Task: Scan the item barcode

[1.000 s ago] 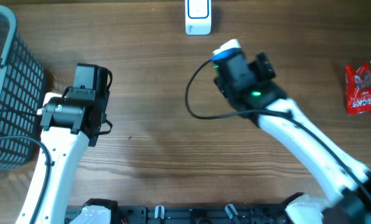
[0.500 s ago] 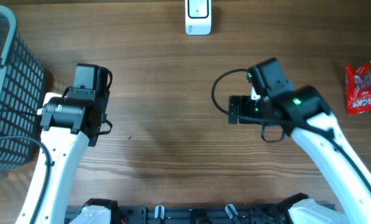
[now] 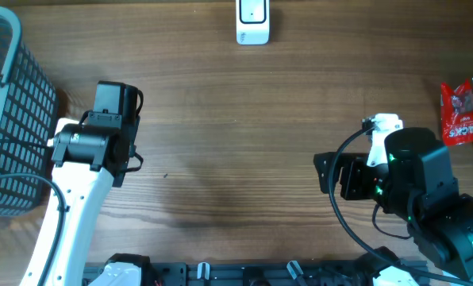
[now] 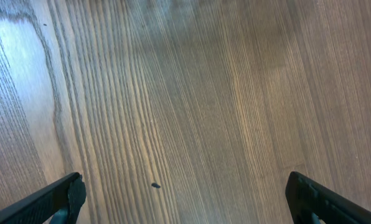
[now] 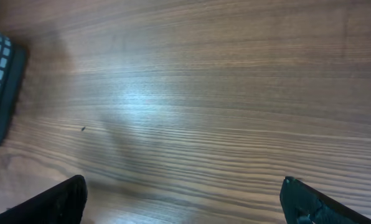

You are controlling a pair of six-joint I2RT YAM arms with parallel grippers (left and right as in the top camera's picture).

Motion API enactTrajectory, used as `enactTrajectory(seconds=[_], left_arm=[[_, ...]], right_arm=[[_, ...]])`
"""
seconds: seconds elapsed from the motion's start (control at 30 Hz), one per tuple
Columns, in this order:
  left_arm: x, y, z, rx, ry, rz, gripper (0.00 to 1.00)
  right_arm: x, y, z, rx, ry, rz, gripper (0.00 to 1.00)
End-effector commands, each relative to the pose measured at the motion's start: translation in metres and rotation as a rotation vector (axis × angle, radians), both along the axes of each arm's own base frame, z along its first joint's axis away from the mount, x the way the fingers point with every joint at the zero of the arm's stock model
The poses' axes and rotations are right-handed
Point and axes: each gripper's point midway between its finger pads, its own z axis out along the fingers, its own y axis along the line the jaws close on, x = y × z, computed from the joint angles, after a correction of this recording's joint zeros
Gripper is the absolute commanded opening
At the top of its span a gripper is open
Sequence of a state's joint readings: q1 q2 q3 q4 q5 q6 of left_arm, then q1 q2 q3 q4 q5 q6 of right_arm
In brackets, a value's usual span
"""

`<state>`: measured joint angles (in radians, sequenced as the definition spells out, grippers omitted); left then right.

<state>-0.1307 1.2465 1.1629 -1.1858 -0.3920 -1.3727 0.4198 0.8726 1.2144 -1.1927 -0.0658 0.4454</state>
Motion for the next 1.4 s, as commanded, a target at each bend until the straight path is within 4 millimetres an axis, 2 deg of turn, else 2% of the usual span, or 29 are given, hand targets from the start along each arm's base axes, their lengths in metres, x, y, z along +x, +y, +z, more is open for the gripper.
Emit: enactTrajectory(seconds=[0.0, 0.27, 0.4, 0.57, 0.77, 0.93, 1.0, 1.1, 1.2, 1.37], left_arm=[[0.003, 0.004, 0.005, 0.018, -0.008, 0.000, 1.00], [0.003, 0.004, 0.005, 0.019, -0.008, 0.000, 1.00], [0.003, 0.004, 0.005, 0.018, -0.008, 0.000, 1.00], [0.003, 0.004, 0.005, 0.018, -0.008, 0.000, 1.00], [0.003, 0.004, 0.005, 0.018, -0.008, 0.000, 1.00], [0.003, 0.004, 0.005, 0.018, -0.008, 0.000, 1.00], [0.003, 0.004, 0.005, 0.019, -0.008, 0.000, 1.00], [0.003, 0.004, 0.005, 0.018, -0.008, 0.000, 1.00], [0.003, 0.004, 0.005, 0.019, -0.008, 0.000, 1.00], [0.003, 0.004, 0.005, 0.018, -0.008, 0.000, 1.00]], right_arm=[[0.001, 0.005, 0.000, 0.023, 0.018, 0.008, 1.00], [0.015, 0.011, -0.022, -0.019, 0.115, 0.006, 1.00], [0.025, 0.016, -0.042, -0.055, 0.194, 0.009, 0.99], [0.025, 0.012, -0.054, -0.085, 0.210, 0.003, 1.00], [0.025, 0.009, -0.055, 0.014, -0.037, -0.001, 1.00], [0.020, -0.008, -0.084, 0.118, -0.233, -0.059, 1.00], [0.021, -0.010, -0.089, 0.144, -0.312, -0.049, 1.00], [0.027, -0.004, -0.084, 0.170, -0.509, 0.032, 1.00], [0.032, -0.011, -0.075, 0.158, -0.657, 0.024, 1.00], [0.034, -0.018, -0.071, 0.151, -0.809, 0.009, 1.00]])
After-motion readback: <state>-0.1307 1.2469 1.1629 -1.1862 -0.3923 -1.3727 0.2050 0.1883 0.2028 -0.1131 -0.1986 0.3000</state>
